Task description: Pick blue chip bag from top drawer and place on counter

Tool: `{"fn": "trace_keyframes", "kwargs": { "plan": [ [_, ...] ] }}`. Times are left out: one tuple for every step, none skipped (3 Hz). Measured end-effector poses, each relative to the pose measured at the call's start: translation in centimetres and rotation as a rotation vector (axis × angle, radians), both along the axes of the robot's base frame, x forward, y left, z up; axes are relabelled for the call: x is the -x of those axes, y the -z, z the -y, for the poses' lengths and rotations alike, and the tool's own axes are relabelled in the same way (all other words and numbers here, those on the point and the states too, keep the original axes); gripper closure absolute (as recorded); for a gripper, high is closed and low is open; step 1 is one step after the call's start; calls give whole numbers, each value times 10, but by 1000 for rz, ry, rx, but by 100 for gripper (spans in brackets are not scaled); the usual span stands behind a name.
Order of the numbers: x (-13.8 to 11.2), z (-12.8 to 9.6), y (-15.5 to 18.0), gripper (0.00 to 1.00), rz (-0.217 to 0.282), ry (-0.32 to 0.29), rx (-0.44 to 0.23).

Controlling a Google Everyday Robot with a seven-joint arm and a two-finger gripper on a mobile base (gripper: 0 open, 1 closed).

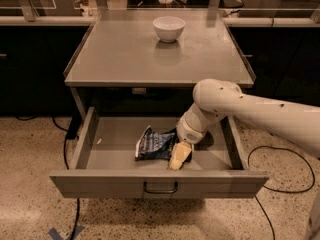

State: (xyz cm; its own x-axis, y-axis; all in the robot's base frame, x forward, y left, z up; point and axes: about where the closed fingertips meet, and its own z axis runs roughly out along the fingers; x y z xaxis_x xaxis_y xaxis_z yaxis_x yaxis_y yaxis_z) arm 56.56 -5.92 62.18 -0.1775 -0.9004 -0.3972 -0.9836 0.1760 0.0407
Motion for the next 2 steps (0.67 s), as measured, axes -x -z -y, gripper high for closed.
{"fn": "trace_keyframes", "kwargs": {
  "plan": [
    [4, -9, 17, 0, -5, -12, -2],
    [9, -20, 34, 0, 0, -22, 10]
  ]
}}
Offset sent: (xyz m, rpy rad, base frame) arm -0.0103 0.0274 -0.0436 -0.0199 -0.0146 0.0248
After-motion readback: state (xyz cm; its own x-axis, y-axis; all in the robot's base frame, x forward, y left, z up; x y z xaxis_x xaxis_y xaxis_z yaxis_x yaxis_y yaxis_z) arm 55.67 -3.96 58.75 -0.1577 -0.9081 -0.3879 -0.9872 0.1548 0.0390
